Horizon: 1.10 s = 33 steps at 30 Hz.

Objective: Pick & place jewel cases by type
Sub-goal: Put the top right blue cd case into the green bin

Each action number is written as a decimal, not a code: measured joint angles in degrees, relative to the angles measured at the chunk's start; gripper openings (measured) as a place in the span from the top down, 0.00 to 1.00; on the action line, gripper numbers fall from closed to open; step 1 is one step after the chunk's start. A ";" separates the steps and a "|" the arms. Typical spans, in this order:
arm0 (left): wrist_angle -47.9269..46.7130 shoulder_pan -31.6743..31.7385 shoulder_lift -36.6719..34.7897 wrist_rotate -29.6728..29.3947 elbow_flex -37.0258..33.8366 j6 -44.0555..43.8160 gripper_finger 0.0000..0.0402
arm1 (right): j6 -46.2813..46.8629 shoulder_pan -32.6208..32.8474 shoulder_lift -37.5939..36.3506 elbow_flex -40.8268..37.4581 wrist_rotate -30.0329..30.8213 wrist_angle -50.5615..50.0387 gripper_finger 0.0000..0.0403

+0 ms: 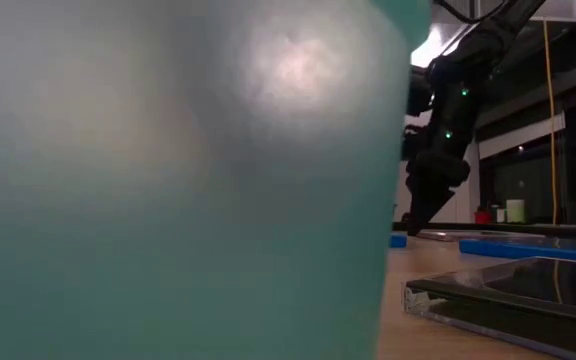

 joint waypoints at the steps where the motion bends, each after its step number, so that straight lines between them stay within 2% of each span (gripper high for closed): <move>1: 0.32 0.20 0.00 0.24 0.00 -0.70 0.99 | -0.03 0.00 0.21 0.00 0.00 0.18 0.99; 9: 0.43 0.38 0.04 0.17 0.00 -9.51 0.93 | -0.09 0.00 0.38 0.00 0.02 2.67 0.99; 20: 3.84 0.15 0.04 -0.07 0.00 -17.37 0.66 | -1.60 0.00 0.38 0.00 0.02 2.97 0.99; 24: 4.16 -0.71 0.04 -3.08 0.00 -18.83 0.59 | -1.62 0.00 0.38 0.00 0.02 2.84 0.98; 33: 7.30 -3.10 6.11 -2.77 -0.02 -22.97 0.55 | -2.91 0.00 0.38 -0.67 -0.58 2.87 0.98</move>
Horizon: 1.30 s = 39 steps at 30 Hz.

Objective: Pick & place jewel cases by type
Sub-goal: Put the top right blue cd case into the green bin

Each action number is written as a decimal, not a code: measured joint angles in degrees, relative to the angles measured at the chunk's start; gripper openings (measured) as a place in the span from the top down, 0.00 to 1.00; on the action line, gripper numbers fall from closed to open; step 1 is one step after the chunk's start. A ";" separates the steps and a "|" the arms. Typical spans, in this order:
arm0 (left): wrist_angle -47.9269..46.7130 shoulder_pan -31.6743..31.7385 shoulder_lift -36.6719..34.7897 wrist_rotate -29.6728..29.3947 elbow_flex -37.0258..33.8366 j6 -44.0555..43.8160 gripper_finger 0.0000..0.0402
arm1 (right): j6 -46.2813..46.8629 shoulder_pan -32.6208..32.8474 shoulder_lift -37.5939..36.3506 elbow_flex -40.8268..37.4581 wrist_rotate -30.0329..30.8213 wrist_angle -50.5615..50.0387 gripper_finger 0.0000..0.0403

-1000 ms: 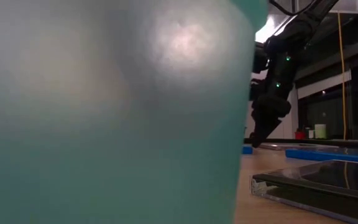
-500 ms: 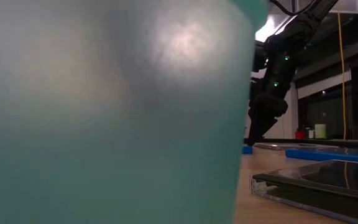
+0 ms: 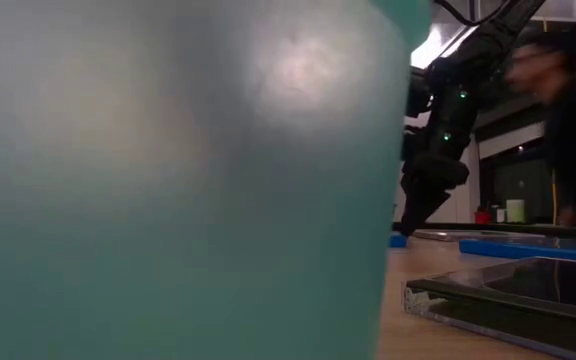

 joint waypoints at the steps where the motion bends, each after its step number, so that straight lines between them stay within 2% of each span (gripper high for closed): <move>1: 0.74 -0.11 0.66 -0.05 0.00 -0.87 0.55 | -0.02 0.00 0.00 -0.17 -0.01 0.02 0.98; 14: 2.83 -0.35 2.35 -1.69 0.00 -3.52 0.55 | -1.49 0.00 0.01 -0.97 -0.59 1.99 0.99; 21: 3.15 -0.46 3.27 -3.20 -0.02 -3.83 0.55 | -1.40 -0.09 2.74 -0.73 -3.05 2.80 0.99; 30: 7.08 -0.59 6.76 -0.86 0.15 -5.94 0.55 | -1.51 -0.58 3.50 -0.86 -3.93 5.13 0.99; 39: 9.56 -0.70 7.35 -0.27 0.02 -6.26 0.55 | -1.49 -2.83 3.76 -0.93 -7.64 6.10 0.99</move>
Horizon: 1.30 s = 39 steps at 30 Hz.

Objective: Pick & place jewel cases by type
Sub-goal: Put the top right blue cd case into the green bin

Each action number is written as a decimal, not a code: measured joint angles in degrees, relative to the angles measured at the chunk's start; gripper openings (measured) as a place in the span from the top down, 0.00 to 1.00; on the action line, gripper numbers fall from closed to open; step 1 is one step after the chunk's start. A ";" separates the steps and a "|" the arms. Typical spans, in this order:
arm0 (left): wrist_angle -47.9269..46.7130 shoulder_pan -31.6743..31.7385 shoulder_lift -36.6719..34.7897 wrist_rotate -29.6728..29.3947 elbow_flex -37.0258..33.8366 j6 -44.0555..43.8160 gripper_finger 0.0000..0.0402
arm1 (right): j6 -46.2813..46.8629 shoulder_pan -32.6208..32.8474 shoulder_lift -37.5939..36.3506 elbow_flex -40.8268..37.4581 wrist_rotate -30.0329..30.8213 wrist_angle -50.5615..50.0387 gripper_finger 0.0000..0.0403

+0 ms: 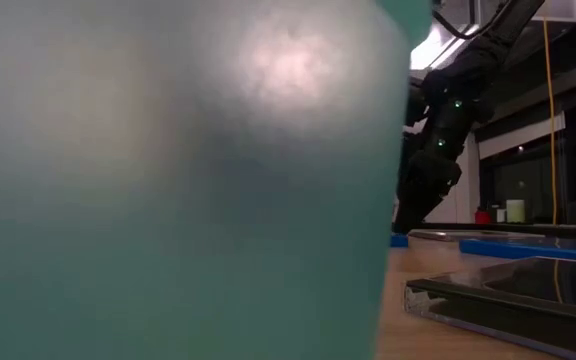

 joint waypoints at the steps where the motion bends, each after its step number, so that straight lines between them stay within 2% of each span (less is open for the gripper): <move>1: 0.26 -0.02 0.02 0.00 0.00 0.00 0.55 | 0.00 -0.17 0.02 -0.02 -0.25 -0.02 0.99; 16: 2.49 -0.05 -0.05 0.09 -0.20 0.14 0.55 | -1.34 -0.86 0.02 -0.06 -0.62 0.02 0.99; 39: 0.58 -0.72 -3.17 -0.42 0.29 1.49 0.55 | -3.10 -1.52 1.44 -0.06 -2.37 1.34 0.99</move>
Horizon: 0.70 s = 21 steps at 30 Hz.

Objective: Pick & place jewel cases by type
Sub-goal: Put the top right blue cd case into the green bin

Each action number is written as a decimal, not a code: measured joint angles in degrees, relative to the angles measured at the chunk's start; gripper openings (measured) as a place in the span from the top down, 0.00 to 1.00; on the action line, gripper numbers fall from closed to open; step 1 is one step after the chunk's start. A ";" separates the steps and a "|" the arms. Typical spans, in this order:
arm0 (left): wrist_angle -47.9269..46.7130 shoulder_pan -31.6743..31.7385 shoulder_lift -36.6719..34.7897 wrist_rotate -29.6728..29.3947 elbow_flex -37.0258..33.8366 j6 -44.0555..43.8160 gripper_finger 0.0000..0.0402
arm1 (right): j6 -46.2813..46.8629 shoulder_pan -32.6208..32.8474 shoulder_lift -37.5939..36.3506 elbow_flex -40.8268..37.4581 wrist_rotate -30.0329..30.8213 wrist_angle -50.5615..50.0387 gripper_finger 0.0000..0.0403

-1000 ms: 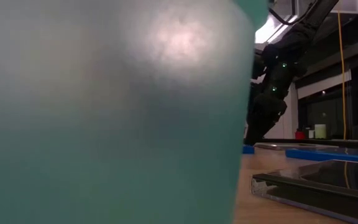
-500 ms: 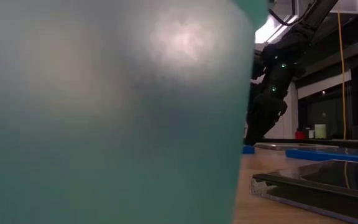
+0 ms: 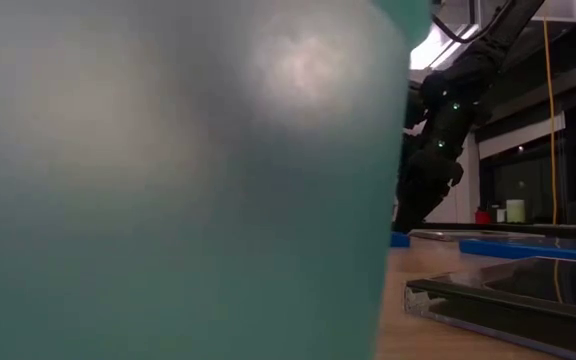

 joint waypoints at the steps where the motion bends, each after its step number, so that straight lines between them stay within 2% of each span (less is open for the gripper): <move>1: 0.00 0.00 0.00 0.06 0.00 -0.02 0.55 | 0.02 -0.09 0.00 0.00 0.00 0.02 0.99; 7: -0.33 0.00 -1.50 0.06 0.04 0.29 0.55 | -0.17 -0.61 0.00 0.00 -0.39 0.08 0.99; 15: 1.17 0.01 -4.92 -4.02 0.39 1.88 0.55 | -0.31 -0.61 0.00 -0.02 -0.37 0.21 0.99; 21: 3.60 -0.11 -5.81 -4.15 0.65 2.27 0.55 | -0.31 -0.61 0.00 -0.02 -0.37 0.23 0.99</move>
